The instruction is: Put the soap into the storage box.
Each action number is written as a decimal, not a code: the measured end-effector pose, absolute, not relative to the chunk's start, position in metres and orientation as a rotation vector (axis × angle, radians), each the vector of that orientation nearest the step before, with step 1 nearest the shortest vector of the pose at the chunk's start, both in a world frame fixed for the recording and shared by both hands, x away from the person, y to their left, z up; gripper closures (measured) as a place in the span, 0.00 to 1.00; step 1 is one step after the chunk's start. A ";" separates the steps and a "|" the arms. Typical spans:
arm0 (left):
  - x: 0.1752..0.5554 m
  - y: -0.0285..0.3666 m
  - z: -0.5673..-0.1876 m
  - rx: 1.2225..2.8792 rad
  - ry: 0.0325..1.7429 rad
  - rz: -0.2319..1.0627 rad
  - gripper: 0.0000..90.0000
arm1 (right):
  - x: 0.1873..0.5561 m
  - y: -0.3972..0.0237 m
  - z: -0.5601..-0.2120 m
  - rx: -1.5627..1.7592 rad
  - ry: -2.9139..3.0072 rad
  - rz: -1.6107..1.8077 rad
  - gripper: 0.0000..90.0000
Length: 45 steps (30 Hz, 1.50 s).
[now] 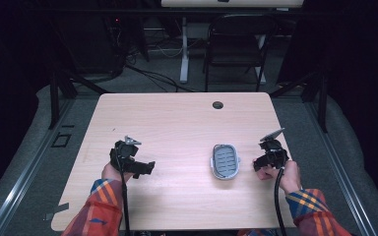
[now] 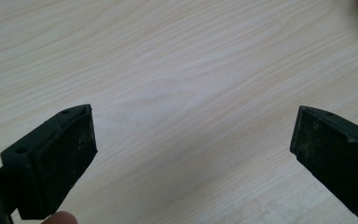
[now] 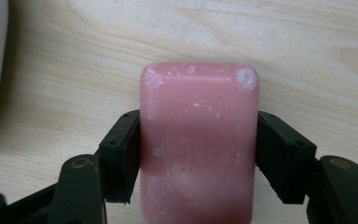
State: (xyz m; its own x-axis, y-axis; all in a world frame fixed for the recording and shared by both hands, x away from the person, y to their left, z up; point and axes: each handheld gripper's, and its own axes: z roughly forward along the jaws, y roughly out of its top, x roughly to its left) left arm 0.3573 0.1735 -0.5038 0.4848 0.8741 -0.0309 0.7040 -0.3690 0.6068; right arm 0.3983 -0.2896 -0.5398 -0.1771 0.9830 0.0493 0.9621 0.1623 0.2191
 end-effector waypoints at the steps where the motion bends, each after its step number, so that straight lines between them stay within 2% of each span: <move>1: 0.357 0.173 -0.504 2.178 1.298 0.402 0.00 | 0.398 -0.289 -0.540 1.941 2.309 0.303 0.41; 45: 0.359 0.169 -0.504 2.202 1.284 0.405 0.00 | 0.391 -0.289 -0.496 1.769 2.409 0.324 0.41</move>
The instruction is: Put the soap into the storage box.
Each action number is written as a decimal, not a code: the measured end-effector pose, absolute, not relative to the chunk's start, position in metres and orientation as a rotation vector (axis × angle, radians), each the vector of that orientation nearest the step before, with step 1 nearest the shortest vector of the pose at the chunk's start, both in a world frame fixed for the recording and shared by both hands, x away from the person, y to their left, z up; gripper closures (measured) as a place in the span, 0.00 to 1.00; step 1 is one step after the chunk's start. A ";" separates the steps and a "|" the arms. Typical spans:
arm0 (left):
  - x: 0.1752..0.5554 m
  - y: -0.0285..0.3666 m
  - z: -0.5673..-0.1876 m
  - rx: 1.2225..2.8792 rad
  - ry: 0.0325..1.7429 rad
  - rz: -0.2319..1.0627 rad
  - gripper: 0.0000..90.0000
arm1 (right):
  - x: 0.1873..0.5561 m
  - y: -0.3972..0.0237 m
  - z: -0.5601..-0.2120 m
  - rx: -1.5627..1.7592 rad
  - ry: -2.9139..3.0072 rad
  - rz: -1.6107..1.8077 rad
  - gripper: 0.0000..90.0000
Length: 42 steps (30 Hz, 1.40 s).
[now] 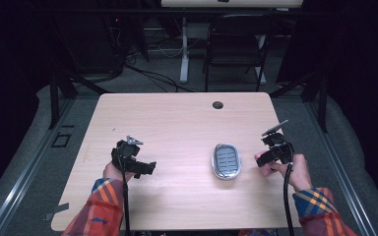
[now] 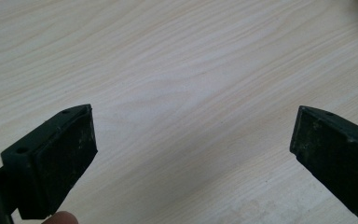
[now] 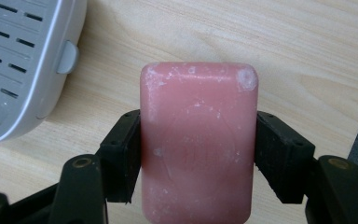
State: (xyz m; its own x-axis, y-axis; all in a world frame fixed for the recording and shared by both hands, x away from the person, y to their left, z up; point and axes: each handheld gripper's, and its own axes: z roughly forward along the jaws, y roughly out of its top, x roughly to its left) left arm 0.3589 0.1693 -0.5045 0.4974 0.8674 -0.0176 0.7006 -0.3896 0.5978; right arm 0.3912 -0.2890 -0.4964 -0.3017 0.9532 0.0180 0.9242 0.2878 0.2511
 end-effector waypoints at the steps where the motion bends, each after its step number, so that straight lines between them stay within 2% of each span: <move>1: 0.359 0.169 -0.505 2.204 1.285 0.405 0.00 | 0.392 -0.289 -0.496 1.766 2.411 0.325 0.41; 42: 0.360 0.167 -0.504 2.208 1.267 0.399 0.00 | 0.390 -0.278 -0.470 1.715 2.419 0.385 0.41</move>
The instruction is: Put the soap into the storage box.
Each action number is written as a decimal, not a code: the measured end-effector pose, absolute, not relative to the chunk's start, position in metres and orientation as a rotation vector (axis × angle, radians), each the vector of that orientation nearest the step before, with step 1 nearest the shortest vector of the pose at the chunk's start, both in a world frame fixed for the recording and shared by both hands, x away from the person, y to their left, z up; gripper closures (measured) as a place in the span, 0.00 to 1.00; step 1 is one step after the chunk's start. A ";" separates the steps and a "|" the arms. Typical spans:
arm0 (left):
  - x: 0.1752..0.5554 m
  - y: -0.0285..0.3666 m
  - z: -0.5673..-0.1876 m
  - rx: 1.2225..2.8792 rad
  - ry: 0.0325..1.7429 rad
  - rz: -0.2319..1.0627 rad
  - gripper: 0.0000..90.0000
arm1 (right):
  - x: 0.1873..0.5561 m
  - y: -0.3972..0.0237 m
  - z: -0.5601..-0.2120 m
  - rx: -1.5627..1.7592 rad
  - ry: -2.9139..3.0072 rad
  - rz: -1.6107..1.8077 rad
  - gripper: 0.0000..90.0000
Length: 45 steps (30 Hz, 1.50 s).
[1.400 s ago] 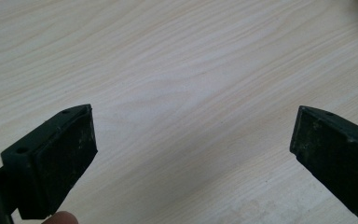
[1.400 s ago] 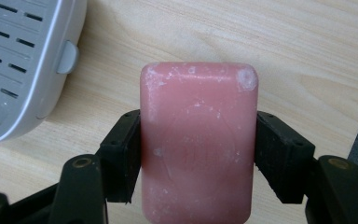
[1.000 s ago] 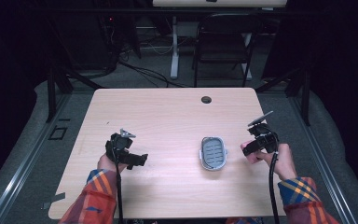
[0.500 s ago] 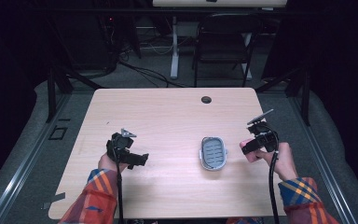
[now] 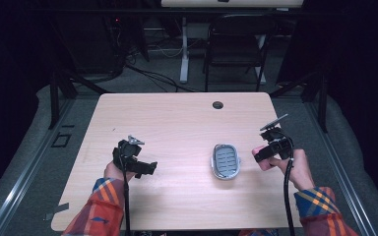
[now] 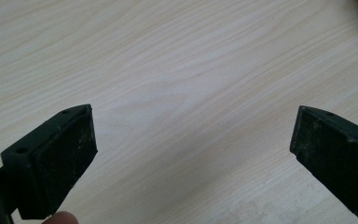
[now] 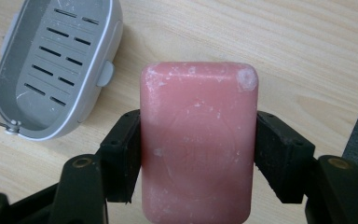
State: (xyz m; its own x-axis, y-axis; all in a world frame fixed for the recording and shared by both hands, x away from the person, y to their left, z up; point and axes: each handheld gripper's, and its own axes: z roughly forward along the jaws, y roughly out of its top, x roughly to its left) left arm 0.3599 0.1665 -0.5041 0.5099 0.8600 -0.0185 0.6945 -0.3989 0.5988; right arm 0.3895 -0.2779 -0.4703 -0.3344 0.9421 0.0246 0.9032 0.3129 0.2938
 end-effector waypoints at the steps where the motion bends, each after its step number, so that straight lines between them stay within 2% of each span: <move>1: 0.360 0.166 -0.504 2.208 1.268 0.402 0.00 | 0.389 -0.278 -0.470 1.713 2.419 0.387 0.41; 30: 0.361 0.165 -0.504 2.208 1.263 0.397 0.00 | 0.394 -0.258 -0.461 1.661 2.466 0.403 0.41; 45: 0.361 0.165 -0.504 2.210 1.255 0.396 0.00 | 0.404 -0.231 -0.460 1.615 2.507 0.400 0.41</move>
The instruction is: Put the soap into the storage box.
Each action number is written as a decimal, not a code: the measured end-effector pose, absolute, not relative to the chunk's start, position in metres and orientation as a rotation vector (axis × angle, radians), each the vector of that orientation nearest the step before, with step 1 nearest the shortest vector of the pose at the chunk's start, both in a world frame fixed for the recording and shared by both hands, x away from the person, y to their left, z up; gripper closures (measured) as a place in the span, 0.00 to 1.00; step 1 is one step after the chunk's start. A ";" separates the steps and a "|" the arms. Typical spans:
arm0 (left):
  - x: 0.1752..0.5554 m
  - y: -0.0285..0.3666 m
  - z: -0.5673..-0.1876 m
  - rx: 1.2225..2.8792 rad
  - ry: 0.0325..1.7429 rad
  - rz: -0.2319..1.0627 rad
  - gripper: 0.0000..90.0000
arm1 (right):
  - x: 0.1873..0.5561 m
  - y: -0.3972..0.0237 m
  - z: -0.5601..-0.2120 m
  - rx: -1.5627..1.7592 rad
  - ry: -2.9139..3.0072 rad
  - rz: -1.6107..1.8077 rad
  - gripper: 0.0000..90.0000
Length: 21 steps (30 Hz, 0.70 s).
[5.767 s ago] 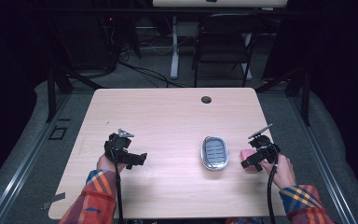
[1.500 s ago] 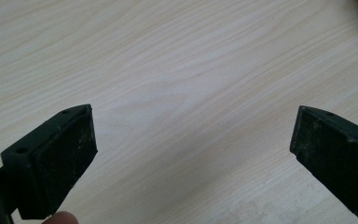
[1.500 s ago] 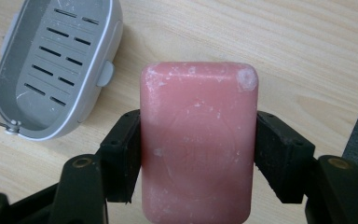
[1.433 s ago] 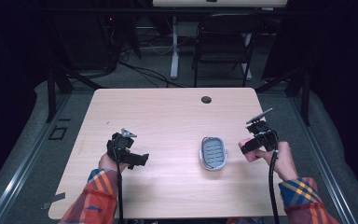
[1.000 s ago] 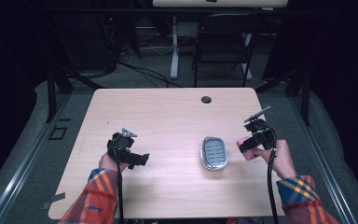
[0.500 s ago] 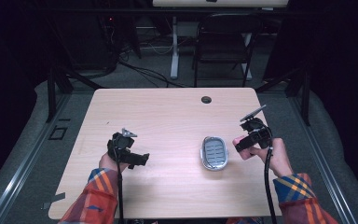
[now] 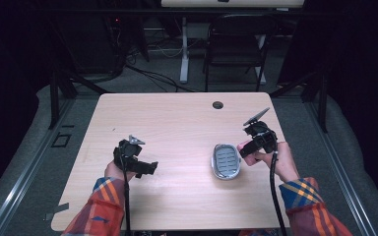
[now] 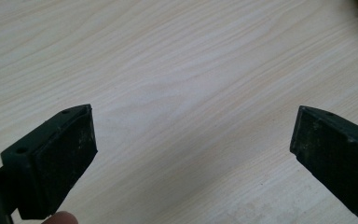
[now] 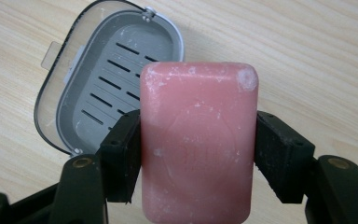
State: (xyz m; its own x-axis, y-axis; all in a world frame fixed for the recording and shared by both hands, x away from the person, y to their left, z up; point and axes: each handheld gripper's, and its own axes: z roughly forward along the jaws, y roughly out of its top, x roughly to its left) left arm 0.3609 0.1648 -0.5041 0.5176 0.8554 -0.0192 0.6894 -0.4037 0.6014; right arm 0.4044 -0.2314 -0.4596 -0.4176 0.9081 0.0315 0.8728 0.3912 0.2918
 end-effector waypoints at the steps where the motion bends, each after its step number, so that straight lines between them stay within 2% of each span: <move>1: 0.361 0.165 -0.504 2.213 1.253 0.396 0.00 | 0.405 -0.230 -0.460 1.614 2.508 0.399 0.41; 21: 0.361 0.164 -0.504 2.220 1.248 0.392 0.00 | 0.417 -0.192 -0.478 1.575 2.543 0.319 0.41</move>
